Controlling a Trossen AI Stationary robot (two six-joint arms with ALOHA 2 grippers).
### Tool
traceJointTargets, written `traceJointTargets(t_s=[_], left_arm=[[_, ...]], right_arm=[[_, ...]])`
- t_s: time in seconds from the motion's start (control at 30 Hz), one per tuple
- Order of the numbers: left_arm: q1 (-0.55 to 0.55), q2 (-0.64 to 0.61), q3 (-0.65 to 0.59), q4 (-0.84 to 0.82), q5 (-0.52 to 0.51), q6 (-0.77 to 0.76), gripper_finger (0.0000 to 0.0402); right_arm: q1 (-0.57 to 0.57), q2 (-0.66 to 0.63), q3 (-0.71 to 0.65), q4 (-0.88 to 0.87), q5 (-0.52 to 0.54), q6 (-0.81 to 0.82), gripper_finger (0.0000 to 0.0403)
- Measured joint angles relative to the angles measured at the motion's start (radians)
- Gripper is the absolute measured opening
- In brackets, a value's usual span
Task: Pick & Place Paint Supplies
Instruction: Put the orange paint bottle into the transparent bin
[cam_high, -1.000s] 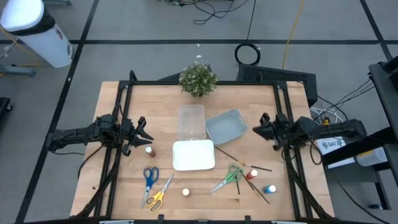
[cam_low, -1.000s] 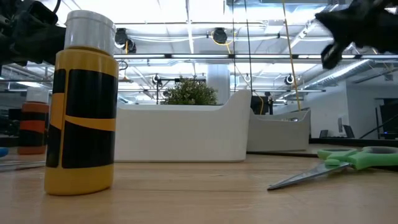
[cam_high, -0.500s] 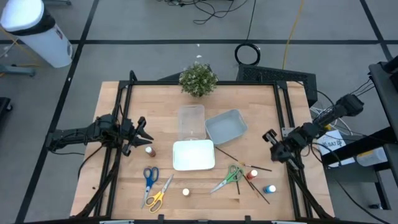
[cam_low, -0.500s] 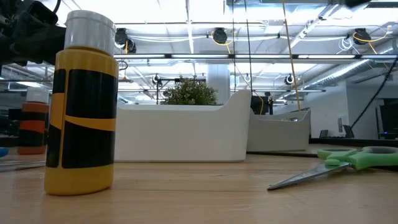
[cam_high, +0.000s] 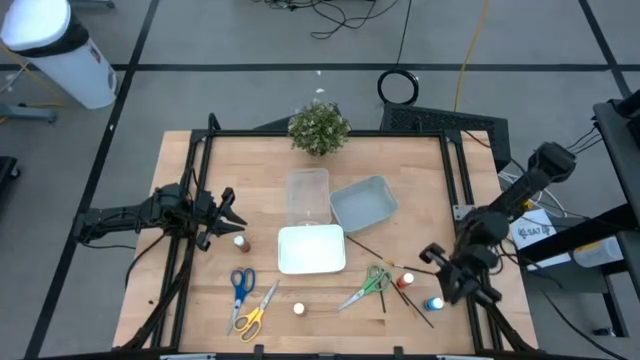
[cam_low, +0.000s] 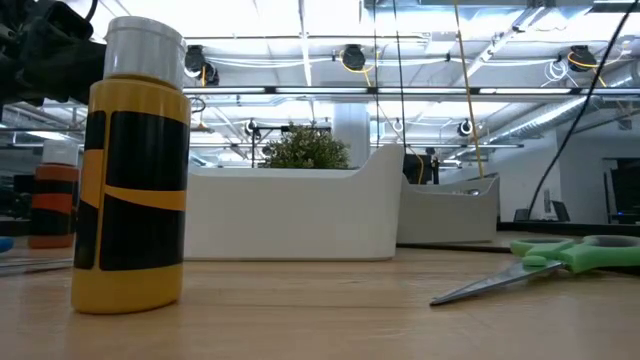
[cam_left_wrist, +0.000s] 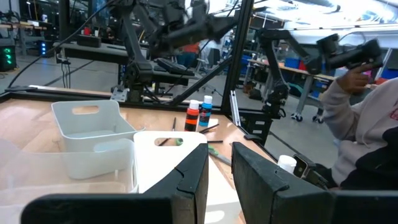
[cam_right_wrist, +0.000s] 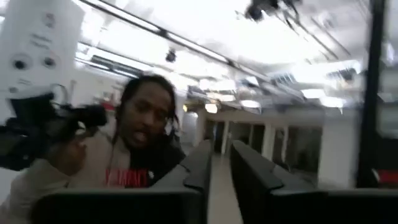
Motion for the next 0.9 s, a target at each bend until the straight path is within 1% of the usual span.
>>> traceJointTargets(t_s=[0.13, 0.2, 0.23, 0.3, 0.43, 0.5, 0.6, 0.73, 0.83, 0.9], left_arm=[[0.000, 0.000, 0.000, 0.001, 0.000, 0.000, 0.0081], [0.000, 0.000, 0.000, 0.003, 0.000, 0.000, 0.0081], [0.000, 0.000, 0.000, 0.005, 0.000, 0.000, 0.0081], [0.000, 0.000, -0.001, 0.007, 0.000, 0.000, 0.0081], [0.000, 0.000, -0.002, 0.011, 0.000, 0.000, 0.0081], [0.000, 0.000, -0.002, 0.012, 0.000, 0.000, 0.0081], [0.000, 0.000, -0.002, 0.013, 0.000, 0.000, 0.0081], [0.000, 0.000, -0.002, 0.013, 0.000, 0.000, 0.0081], [0.000, 0.000, -0.002, 0.013, 0.000, 0.000, 0.0081], [0.000, 0.000, -0.002, 0.014, 0.000, 0.000, 0.0081]], right_arm=[[0.053, 0.096, 0.146, -0.134, 0.004, -0.188, 0.0145], [0.068, 0.135, 0.213, -0.244, 0.041, -0.250, 0.0188], [0.076, 0.151, 0.247, -0.304, 0.087, -0.259, 0.0207], [0.086, 0.172, 0.302, -0.443, 0.228, -0.249, 0.0241], [0.088, 0.198, 0.367, -0.632, 0.524, -0.119, 0.0286], [0.088, 0.198, 0.373, -0.692, 0.633, -0.046, 0.0298], [0.086, 0.189, 0.373, -0.783, 0.777, 0.035, 0.0304], [0.076, 0.180, 0.373, -0.869, 0.928, 0.061, 0.0298], [0.035, 0.174, 0.373, -0.883, 1.003, 0.063, 0.0288], [-0.009, 0.168, 0.373, -0.915, 1.003, 0.101, 0.0283]])
